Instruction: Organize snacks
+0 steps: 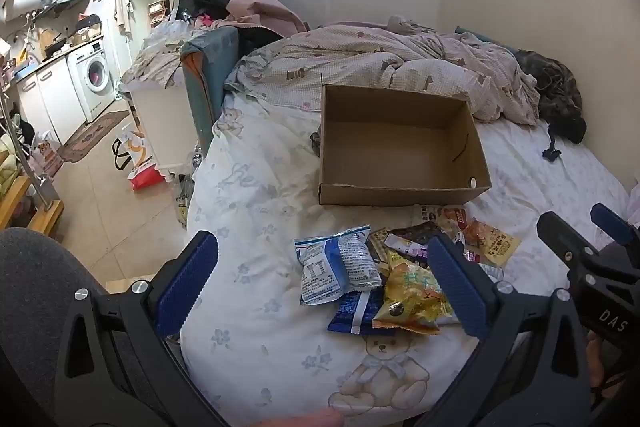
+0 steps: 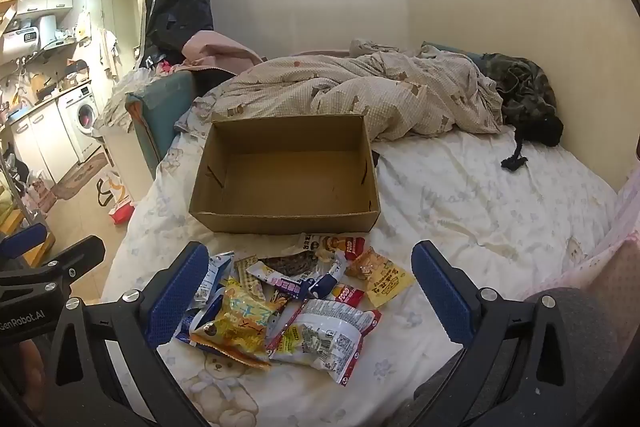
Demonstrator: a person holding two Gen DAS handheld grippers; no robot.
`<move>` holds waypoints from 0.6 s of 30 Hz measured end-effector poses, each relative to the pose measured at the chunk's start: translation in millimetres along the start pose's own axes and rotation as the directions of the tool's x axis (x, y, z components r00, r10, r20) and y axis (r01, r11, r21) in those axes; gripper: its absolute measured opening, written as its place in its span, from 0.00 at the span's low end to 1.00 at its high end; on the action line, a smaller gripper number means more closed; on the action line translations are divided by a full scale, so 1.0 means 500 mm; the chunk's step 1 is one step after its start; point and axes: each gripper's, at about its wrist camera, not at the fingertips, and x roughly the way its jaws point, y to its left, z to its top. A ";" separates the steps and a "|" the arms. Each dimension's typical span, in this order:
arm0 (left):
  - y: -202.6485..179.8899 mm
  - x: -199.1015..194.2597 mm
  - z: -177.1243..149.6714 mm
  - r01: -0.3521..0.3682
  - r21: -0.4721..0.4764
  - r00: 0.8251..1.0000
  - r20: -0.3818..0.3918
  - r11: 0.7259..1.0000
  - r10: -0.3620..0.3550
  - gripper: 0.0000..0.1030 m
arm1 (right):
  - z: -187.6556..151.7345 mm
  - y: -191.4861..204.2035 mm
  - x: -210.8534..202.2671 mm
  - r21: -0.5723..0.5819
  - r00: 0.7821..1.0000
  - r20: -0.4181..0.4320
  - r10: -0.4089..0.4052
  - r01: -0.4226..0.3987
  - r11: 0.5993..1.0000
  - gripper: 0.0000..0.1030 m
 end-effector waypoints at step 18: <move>0.005 -0.004 -0.001 0.001 0.003 1.000 0.007 1.000 -0.001 1.00 | 0.000 -0.001 0.001 -0.001 1.000 0.007 -0.004 0.004 1.000 1.00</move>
